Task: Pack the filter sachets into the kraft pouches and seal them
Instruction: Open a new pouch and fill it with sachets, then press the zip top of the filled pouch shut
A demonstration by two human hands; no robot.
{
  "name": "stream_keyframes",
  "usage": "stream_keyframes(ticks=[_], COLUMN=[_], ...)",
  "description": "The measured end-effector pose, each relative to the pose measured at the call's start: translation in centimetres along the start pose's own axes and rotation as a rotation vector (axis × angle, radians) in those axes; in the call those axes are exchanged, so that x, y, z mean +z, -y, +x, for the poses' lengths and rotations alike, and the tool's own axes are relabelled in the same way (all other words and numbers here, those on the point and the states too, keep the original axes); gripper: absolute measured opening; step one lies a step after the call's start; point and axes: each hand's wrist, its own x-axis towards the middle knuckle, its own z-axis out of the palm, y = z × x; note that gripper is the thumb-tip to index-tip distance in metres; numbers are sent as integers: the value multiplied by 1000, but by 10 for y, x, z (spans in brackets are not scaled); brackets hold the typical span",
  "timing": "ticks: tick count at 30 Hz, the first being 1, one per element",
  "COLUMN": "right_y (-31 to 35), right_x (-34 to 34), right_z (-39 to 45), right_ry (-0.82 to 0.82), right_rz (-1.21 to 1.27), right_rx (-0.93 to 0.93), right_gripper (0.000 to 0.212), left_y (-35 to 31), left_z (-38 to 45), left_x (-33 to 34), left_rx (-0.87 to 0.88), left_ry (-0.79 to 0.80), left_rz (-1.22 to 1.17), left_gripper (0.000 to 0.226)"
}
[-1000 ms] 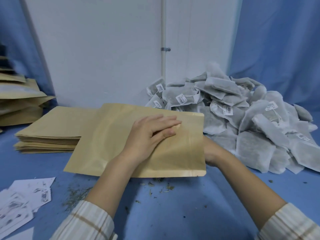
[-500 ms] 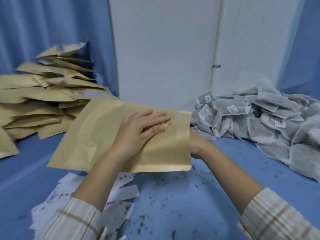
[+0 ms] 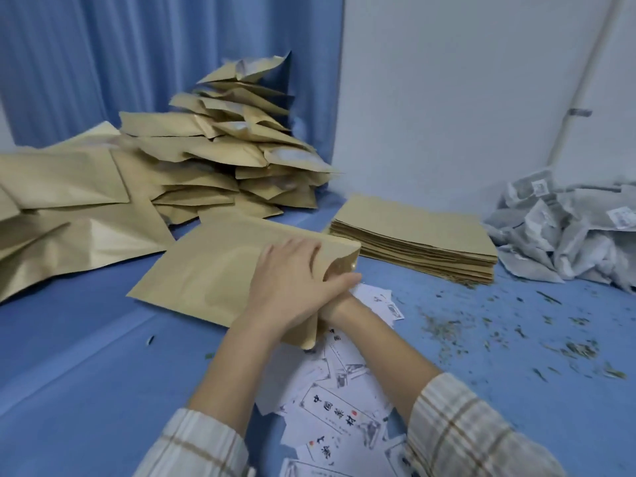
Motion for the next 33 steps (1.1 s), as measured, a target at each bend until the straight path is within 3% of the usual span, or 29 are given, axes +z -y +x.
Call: stream_keyframes(ticks=[2,4,6,9,11,13,15,20,24,27,33], right_y=[-11,-18,-30,-56,-70,-79,-84,-79,-80,-81,-74], right_x=[3,-5,-22,-57,-79,-91,-95,-98,-99,-101,-108], right_z=[1,-8,-18,-36,-46,-54,-55,-52,-50,-48,-42], right_ry=[-17,-86,-137,-248,-190,-8,90,37,111,180,63], right_rz=[-101,-92,-166,-347,-522,-704,-761,-696,-742,-886,-764], right_rx=[-97,-177,-228,-282,-278,-240,-234,-296,-252,-244,-236], right_gripper=[51,39,17,10,4,40,57,35,57,48,42], left_y=[-2,-3,-4,1,5,7,7,8,6,4,6], left_z=[2,2,1,3,5,5,5,4,2,1,0], left_x=[10,19,26,29,30,31,32,32,29,27,25], left_rx=[1,21,40,3,-13,4,4,-20,-14,6,4], left_ry=[-21,-8,19,7,-33,-56,-67,-100,-141,-180,-202], left_rz=[30,1,-11,32,50,53,51,57,-6,-40,-46], left_gripper=[44,31,29,29,29,29,30,28,27,25,25])
